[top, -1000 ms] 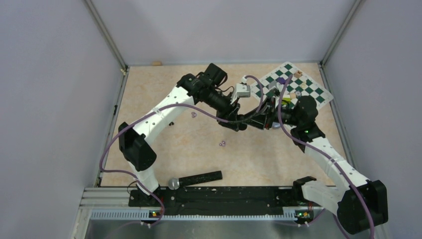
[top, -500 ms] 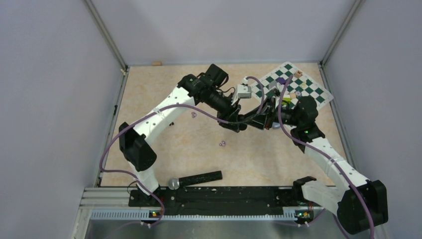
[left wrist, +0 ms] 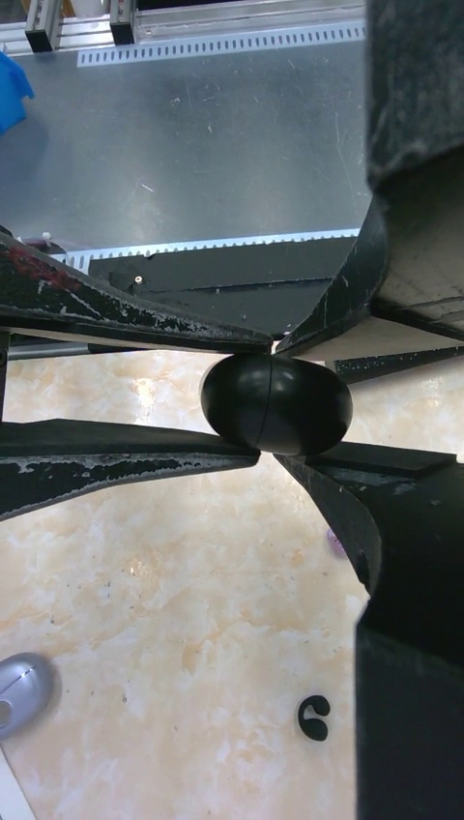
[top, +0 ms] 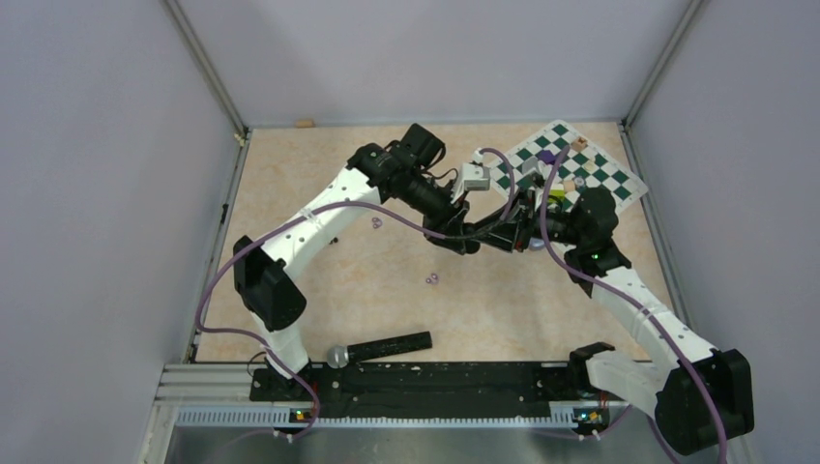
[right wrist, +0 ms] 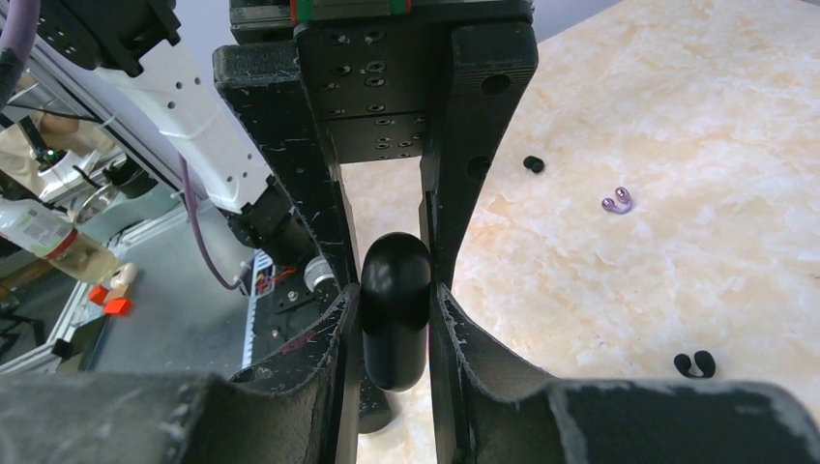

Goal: Insert the wireless bluetooth earbuds into the charging case
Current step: Pick up the charging case at the center of the board.

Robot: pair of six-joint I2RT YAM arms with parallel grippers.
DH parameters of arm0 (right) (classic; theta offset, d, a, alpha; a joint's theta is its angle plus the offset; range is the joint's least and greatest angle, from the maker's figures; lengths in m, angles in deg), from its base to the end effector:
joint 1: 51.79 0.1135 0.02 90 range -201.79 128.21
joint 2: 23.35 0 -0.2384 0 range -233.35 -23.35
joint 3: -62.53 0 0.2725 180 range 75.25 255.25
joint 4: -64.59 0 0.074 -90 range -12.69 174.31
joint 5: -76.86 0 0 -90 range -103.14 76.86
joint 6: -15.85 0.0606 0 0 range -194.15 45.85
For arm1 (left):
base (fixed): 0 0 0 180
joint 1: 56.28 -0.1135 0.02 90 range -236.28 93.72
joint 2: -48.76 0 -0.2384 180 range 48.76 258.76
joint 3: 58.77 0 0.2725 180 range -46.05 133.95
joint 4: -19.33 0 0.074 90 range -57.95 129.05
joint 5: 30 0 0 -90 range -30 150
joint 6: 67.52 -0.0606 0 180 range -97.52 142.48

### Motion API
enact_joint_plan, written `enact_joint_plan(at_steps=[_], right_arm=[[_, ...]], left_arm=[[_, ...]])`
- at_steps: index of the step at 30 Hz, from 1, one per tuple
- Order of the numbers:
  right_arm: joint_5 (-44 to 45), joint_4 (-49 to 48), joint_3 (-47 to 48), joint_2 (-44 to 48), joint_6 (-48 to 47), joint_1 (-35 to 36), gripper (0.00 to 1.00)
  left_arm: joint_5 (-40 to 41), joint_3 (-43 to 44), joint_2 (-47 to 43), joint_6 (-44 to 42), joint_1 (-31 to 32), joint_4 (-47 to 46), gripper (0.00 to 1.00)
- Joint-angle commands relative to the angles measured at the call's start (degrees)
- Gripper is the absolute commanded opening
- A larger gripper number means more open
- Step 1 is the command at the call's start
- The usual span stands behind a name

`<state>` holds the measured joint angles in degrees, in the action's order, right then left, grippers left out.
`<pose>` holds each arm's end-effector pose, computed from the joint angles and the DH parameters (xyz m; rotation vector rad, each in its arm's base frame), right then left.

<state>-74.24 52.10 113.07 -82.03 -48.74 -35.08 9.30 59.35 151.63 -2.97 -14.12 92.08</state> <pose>0.2422 0.1281 0.2864 -0.8038 1.5029 1.3492 0.2624 -0.3008 0.3228 1.6360 1.8383 -1.2459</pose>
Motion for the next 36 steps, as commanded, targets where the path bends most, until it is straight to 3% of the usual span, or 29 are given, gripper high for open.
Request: enact_joint_plan(at_steps=[1, 8, 15, 20, 23, 28, 31, 36], right_arm=[[0.9, -3.2, -0.4, 0.1, 0.0, -0.6, 0.09], [1.1, -3.2, -0.3, -0.2, -0.1, -0.6, 0.09], [1.3, -3.0, -0.3, -0.2, -0.3, -0.5, 0.09], [1.5, -2.5, -0.3, -0.2, -1.0, -0.5, 0.11], [1.4, -1.2, 0.1, -0.1, -2.2, -0.6, 0.25], [1.2, 4.5, 1.7, 0.7, -7.1, -0.6, 0.49], [0.8, 5.4, 1.8, 0.8, -8.3, -0.6, 0.55], [1.3, 7.9, 2.5, 0.9, -10.9, -0.6, 0.58]], left_arm=[[-2.2, 2.5, 0.5, -0.4, 0.6, -0.5, 0.41], [-2.4, 2.5, 0.4, -0.4, 0.6, -0.5, 0.43], [-2.6, 2.6, 0.6, -0.6, 0.7, -0.4, 0.29], [-2.5, 2.6, 0.6, -0.5, 0.7, -0.4, 0.11], [-2.1, 2.5, 0.4, -0.6, 0.8, -0.3, 0.0], [-1.5, 1.7, -0.6, -0.7, 0.7, -0.6, 0.0], [-1.5, 1.5, -1.0, -0.8, 0.6, -0.6, 0.0], [-1.6, 1.2, -1.4, -1.1, 0.5, -0.5, 0.0]])
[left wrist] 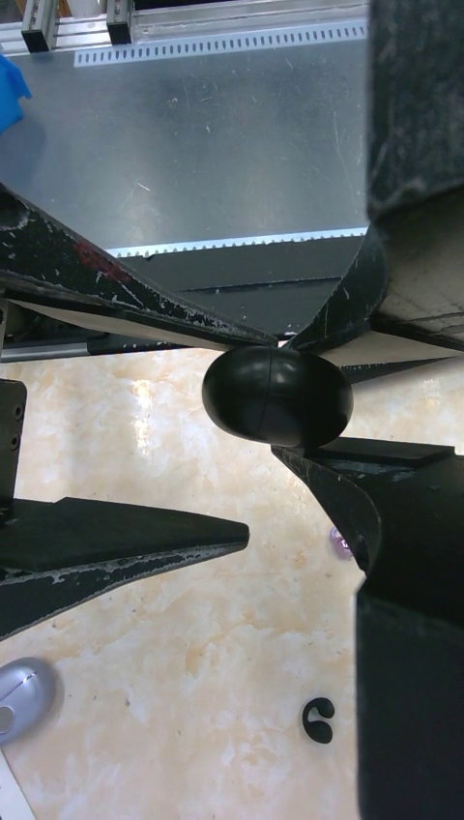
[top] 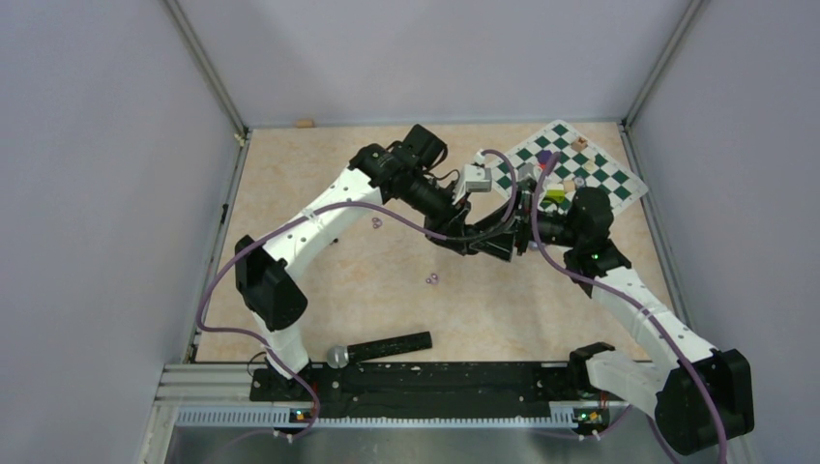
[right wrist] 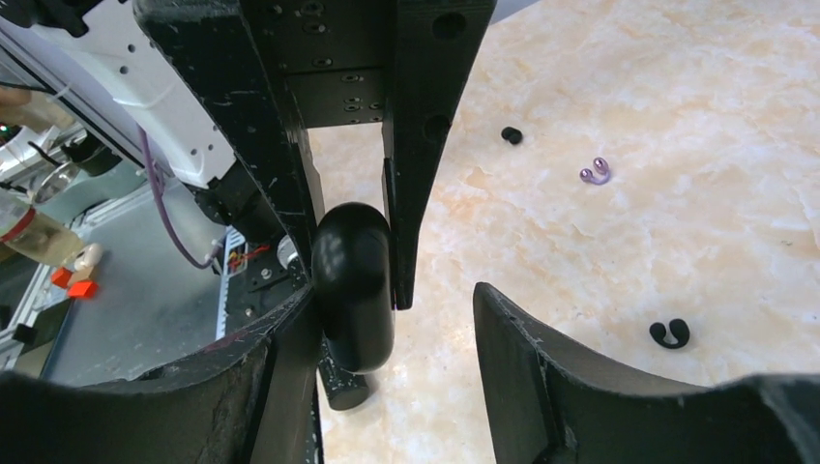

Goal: Insert the wireless bluetooth earbuds into the charging case
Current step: Pick up the charging case at the center of the board, then open the charging case.

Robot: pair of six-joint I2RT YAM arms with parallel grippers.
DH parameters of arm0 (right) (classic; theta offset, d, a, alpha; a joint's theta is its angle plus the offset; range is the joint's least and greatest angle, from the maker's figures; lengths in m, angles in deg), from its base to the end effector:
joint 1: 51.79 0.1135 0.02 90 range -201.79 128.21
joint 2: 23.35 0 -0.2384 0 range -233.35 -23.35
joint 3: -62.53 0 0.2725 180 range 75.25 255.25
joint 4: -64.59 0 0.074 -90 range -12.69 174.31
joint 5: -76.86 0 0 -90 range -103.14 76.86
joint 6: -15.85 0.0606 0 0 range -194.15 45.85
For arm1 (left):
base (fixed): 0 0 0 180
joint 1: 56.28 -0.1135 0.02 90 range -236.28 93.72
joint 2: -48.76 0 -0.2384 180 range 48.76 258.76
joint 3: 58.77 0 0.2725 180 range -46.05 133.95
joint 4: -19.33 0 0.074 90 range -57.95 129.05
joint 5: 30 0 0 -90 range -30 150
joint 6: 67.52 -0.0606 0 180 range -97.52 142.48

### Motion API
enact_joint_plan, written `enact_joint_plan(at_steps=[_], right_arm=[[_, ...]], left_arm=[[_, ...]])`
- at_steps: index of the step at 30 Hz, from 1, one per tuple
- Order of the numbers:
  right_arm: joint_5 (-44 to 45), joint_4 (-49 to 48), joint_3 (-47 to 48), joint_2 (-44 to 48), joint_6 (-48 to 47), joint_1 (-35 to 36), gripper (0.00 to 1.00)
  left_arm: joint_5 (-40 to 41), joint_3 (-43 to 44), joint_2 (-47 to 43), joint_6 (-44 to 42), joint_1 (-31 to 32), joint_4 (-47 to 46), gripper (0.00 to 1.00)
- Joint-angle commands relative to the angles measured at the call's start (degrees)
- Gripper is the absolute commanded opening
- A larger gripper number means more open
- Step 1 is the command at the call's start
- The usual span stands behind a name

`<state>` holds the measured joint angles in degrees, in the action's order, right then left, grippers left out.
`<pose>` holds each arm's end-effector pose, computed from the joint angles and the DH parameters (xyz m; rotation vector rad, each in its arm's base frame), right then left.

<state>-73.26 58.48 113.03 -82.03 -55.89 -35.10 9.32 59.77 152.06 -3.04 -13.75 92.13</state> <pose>0.2435 0.1279 0.2746 -0.8331 1.5416 1.2878 0.2616 -0.3036 0.3223 1.6442 1.8345 -1.2479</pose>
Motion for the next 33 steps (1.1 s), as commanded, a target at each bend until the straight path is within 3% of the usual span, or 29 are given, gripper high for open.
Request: enact_joint_plan(at_steps=[1, 33], right_arm=[[0.3, 2.2, 2.7, 0.9, -4.2, -0.5, 0.58], [8.8, 11.8, 6.0, 5.8, -14.4, -1.9, 0.64]], left_arm=[[-1.6, 0.7, -2.0, -1.1, 0.1, -0.5, 0.0], [-3.3, -1.9, -6.0, -0.7, -2.8, -2.3, 0.0]])
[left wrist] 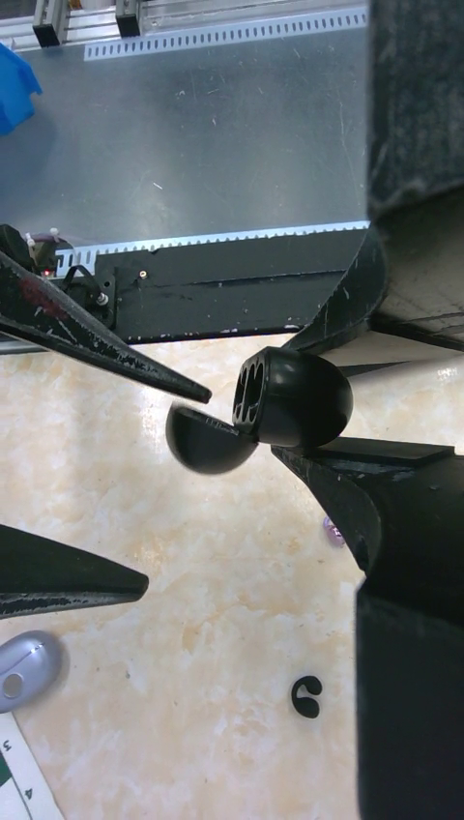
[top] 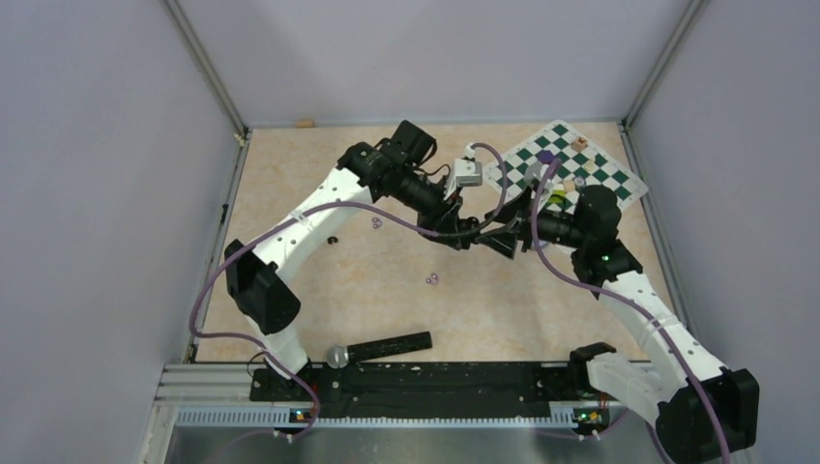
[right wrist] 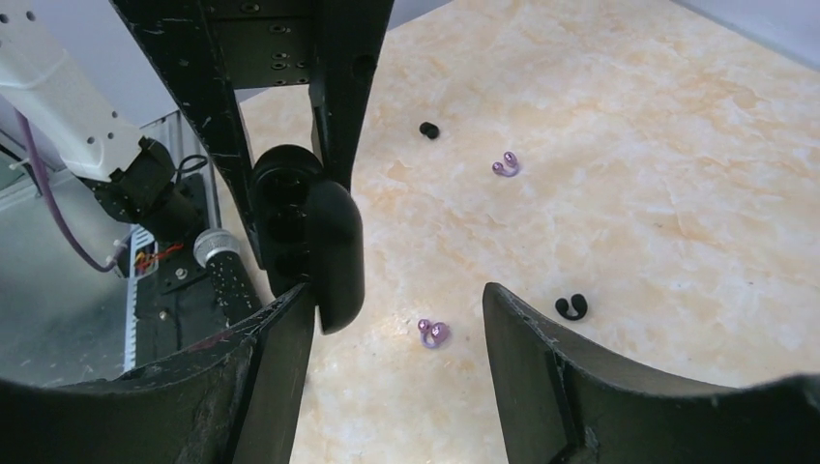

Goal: Insert the wireless bluetooth earbuds into the charging case
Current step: Open the charging case.

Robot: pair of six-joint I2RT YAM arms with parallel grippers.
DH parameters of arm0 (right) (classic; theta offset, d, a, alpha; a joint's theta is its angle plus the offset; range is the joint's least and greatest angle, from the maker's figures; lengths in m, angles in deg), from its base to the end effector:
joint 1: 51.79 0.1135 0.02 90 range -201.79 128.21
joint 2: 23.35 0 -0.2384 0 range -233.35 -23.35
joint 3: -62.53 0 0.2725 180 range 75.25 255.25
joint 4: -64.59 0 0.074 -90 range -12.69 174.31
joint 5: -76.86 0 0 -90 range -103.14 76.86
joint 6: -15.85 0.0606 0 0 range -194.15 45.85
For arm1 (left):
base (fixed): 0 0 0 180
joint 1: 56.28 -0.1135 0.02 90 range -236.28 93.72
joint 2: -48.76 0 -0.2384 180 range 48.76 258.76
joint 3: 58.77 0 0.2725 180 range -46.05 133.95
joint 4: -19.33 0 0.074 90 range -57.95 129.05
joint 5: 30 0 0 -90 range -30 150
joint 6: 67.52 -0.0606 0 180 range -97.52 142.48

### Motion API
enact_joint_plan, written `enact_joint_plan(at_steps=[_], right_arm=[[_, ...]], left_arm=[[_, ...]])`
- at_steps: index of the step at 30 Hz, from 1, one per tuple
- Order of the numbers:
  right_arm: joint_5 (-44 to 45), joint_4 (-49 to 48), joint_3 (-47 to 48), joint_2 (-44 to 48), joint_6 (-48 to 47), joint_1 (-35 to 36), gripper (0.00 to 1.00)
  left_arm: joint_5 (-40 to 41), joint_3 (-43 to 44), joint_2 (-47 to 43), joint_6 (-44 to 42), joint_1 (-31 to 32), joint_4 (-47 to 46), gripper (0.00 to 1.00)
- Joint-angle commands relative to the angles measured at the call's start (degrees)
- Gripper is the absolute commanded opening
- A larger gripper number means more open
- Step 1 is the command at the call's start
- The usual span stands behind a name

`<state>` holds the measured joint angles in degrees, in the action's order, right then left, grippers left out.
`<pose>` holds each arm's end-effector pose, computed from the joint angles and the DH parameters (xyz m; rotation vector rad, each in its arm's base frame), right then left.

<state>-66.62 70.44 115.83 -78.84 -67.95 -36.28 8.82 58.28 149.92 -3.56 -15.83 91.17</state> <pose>0.2435 0.1181 0.2841 -0.8395 1.5596 1.0683 0.2669 -0.2896 0.3292 1.6084 1.8124 -1.2312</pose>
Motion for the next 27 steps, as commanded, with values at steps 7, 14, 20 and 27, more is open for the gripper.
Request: enact_joint_plan(at_steps=[7, 14, 20, 27], right_arm=[[-0.2, 3.7, 7.7, 3.5, -2.8, -0.9, 0.69], [2.7, 7.9, 15.6, -0.2, -1.1, -0.8, 0.78], [8.4, 7.4, 18.9, -8.5, 0.1, -0.9, 0.78], [15.0, -1.4, 17.5, -19.9, 2.4, 0.9, 0.81]], left_arm=[[-3.4, -0.6, -5.2, 1.2, -2.8, -2.5, 0.0], [-7.6, -3.1, -11.6, 9.4, -13.6, -11.0, 0.0], [-11.1, -20.0, -23.1, 26.6, -26.0, -36.8, 0.0], [-10.4, -38.1, -27.9, 33.1, -29.9, -47.8, 0.0]])
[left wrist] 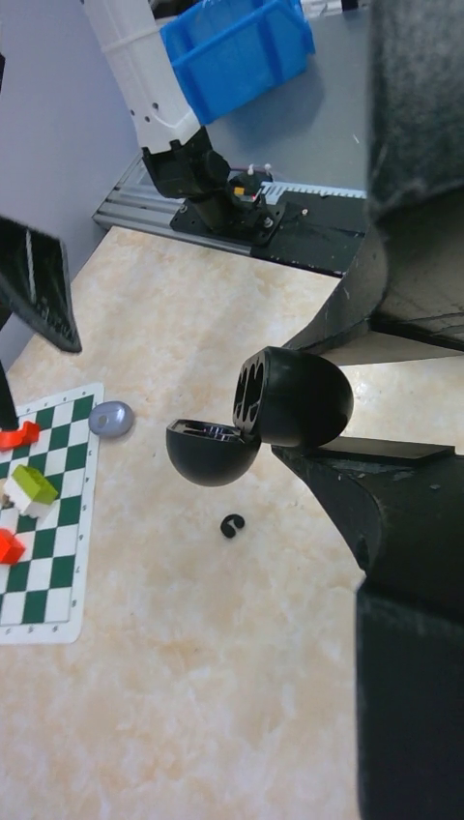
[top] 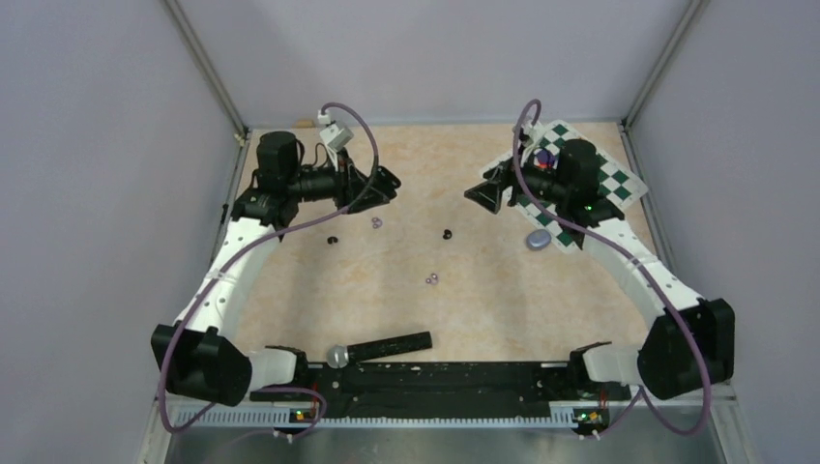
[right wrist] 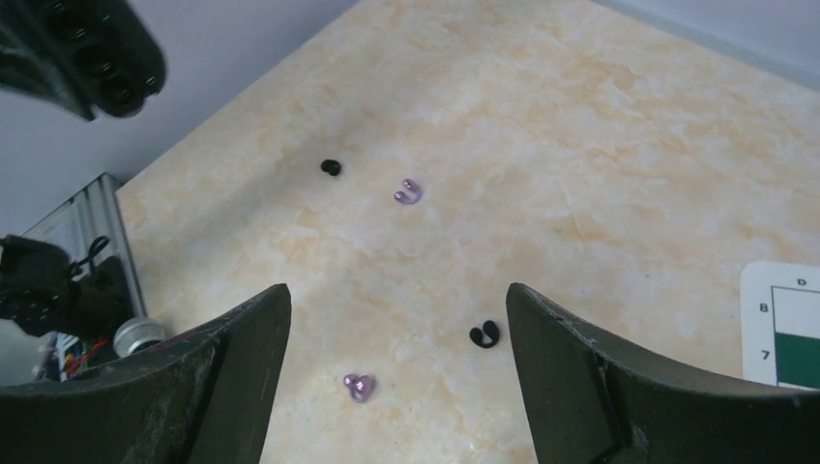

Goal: Insert the wireless bluetooth earbuds into the charging case
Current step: Open the charging case, then pick up the earbud from the center of the board.

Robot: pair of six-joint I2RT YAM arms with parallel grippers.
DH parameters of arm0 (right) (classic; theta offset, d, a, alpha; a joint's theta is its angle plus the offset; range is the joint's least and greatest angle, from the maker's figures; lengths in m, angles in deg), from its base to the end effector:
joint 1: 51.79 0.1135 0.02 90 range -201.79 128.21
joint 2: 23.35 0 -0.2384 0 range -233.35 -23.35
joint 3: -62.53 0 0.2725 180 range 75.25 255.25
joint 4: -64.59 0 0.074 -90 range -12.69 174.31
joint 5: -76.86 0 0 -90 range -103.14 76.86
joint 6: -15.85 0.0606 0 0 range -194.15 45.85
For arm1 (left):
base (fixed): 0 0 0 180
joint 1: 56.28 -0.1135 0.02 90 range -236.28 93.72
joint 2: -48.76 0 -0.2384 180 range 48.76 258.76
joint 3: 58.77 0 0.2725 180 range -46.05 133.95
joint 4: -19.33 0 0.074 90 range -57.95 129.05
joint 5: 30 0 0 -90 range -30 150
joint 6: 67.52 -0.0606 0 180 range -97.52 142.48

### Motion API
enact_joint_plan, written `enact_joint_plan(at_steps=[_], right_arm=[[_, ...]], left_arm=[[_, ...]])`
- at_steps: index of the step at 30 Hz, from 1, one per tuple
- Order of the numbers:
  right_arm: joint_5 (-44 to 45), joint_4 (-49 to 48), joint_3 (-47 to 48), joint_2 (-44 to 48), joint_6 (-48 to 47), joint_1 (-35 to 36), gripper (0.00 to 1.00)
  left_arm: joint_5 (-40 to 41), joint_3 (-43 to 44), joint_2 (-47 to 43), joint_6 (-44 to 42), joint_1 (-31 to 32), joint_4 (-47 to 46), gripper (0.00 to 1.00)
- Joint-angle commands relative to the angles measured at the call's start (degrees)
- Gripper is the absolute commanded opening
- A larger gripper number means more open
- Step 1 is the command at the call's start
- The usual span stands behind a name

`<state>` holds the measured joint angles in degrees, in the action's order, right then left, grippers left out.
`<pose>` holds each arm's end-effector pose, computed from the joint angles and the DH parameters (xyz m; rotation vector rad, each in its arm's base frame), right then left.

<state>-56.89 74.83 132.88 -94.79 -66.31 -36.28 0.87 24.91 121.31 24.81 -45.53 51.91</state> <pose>0.3088 0.1292 0.3112 -0.6807 1.6808 0.9629 0.2985 -0.1096 0.3551 0.8193 1.7295 -1.1446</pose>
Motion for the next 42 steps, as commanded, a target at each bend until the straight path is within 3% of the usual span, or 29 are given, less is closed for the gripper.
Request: enact_joint_plan(at_steps=[1, 6, 8, 12, 16, 29, 42], right_arm=[[6.9, -5.7, 0.5, -5.5, -0.8, 1.9, 0.81], [14.1, -2.8, 3.0, -14.0, -6.4, 7.6, 0.79], [18.5, -0.7, 4.8, -18.0, -6.9, 9.3, 0.75], [21.1, 1.5, 6.4, -24.1, -5.5, 10.8, 0.67], [21.8, 2.2, 5.5, -25.8, -3.0, 10.6, 0.6], [20.4, -0.5, 3.8, -32.9, 7.6, 9.0, 0.22], [21.5, -0.5, 3.8, -38.5, 10.6, 7.7, 0.18]], left_arm=[[-3.9, -5.9, 1.0, 4.0, -0.2, -7.8, 0.0], [-10.3, -14.8, -0.9, 4.8, -0.8, -14.7, 0.0], [-10.4, -19.5, -3.2, 7.7, -1.0, -23.1, 0.0], [-9.8, -31.6, -7.3, 21.3, -1.0, -49.0, 0.0], [-8.5, -37.0, -8.8, 24.4, -1.0, -59.0, 0.0], [-12.0, -38.0, -9.8, 24.6, -0.9, -63.3, 0.0], [-12.8, -38.7, -11.4, 21.6, -0.6, -62.4, 0.0]])
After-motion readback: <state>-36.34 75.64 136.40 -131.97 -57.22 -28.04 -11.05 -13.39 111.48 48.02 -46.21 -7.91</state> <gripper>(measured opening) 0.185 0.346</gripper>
